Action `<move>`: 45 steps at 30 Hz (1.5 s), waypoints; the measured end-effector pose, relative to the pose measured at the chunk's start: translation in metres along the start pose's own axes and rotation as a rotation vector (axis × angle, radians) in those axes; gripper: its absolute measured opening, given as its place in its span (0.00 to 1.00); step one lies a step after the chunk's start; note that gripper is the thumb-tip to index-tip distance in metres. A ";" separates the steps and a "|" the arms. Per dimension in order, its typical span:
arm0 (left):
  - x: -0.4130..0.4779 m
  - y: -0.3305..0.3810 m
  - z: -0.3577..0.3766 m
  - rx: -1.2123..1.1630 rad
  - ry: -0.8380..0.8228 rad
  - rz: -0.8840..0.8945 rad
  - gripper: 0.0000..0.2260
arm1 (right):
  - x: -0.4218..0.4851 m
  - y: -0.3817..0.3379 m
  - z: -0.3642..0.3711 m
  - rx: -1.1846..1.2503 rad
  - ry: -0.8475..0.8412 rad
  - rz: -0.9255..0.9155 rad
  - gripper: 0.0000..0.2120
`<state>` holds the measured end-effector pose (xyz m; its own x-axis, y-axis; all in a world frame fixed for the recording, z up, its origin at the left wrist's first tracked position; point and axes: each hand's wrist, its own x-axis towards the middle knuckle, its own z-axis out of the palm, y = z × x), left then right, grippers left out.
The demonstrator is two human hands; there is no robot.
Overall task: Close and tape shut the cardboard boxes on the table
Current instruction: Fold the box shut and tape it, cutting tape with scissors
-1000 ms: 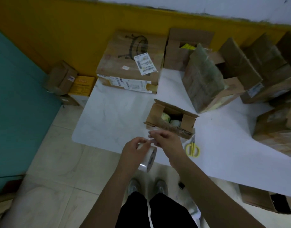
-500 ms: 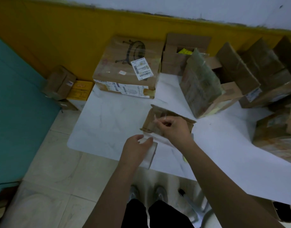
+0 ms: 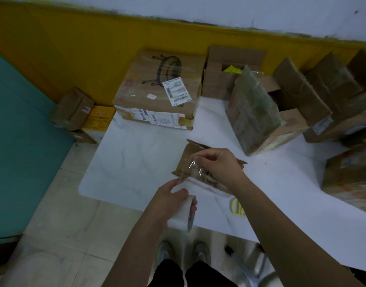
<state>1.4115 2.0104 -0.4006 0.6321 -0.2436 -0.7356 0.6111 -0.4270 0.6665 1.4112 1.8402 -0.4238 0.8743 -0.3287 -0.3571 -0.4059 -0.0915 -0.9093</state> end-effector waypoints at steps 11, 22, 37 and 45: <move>0.005 -0.011 -0.015 0.025 -0.072 0.005 0.15 | 0.001 0.003 -0.001 -0.043 0.033 -0.013 0.06; 0.016 -0.013 -0.009 -0.112 -0.121 0.009 0.13 | 0.007 0.016 0.014 0.252 -0.111 0.415 0.09; 0.037 -0.028 -0.001 -0.155 -0.111 -0.030 0.11 | 0.008 0.032 0.018 -0.328 -0.133 0.148 0.12; 0.049 -0.013 0.007 -0.072 -0.048 0.032 0.05 | 0.007 0.027 0.021 -0.694 -0.064 -0.265 0.12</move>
<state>1.4310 1.9986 -0.4461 0.6290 -0.2981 -0.7179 0.6251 -0.3551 0.6951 1.4122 1.8552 -0.4558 0.9714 -0.1599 -0.1755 -0.2356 -0.7394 -0.6307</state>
